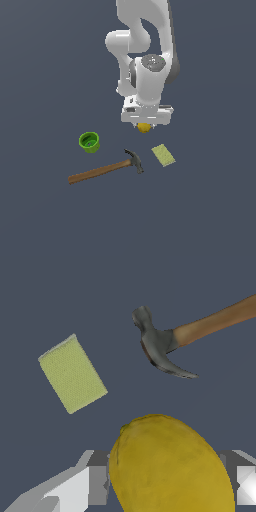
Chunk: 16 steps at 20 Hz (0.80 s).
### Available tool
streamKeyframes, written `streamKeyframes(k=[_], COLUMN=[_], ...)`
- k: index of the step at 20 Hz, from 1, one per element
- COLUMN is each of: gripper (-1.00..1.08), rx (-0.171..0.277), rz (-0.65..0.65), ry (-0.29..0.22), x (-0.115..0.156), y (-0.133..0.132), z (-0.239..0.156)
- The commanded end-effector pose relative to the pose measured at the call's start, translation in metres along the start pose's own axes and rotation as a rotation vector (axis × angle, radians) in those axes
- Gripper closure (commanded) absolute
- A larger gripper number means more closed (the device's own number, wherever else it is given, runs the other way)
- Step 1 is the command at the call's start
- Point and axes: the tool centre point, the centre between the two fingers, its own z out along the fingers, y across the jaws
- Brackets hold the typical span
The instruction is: Pick up a designated object from a clutter of objects.
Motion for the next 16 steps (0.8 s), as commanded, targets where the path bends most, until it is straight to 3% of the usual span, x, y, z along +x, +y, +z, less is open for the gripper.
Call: streamKeyframes(k=[1, 16], gripper=[1.08, 1.08], rx=[0.001, -0.001], rz=[-0.001, 0.0], ry=[0.0, 0.001], x=[0.01, 0.076], y=[0.009, 0.065], z=[-0.022, -0.154])
